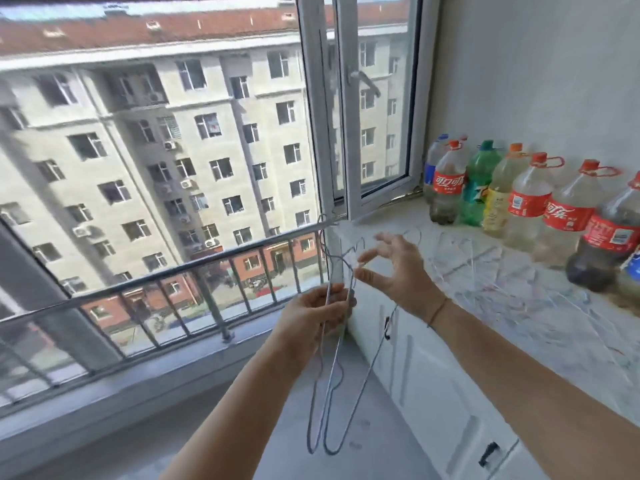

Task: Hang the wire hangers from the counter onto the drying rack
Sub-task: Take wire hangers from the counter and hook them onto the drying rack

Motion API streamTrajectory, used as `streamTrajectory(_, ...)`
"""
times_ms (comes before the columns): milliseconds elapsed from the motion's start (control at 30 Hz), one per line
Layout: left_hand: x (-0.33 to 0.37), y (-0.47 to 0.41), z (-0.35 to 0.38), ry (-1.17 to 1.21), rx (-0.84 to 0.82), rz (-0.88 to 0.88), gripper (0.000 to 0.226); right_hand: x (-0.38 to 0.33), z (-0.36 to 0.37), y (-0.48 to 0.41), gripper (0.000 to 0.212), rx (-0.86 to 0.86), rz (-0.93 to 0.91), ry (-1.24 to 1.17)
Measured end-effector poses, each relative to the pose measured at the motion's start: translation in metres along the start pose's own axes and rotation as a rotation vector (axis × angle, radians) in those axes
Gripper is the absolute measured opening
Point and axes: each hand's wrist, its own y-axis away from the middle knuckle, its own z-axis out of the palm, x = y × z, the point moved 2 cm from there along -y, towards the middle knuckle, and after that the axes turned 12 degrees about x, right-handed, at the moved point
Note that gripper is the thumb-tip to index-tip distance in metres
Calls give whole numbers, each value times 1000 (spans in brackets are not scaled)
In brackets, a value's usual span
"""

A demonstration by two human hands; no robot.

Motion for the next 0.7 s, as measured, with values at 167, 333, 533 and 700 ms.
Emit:
streamTrajectory(167, 34, 35, -87, 63, 149, 108, 26, -83, 93, 42, 42, 95, 196, -364)
streamTrajectory(333, 67, 84, -187, 108, 276, 174, 27, -187, 181, 90, 8, -275, 432, -777)
streamTrajectory(533, 99, 156, -314, 195, 445, 224, 20, -296, 261, 142, 6, -495, 501, -898)
streamTrajectory(700, 122, 216, -413, 221, 629, 239, 15, -375, 319, 179, 7, -642, 552, -963)
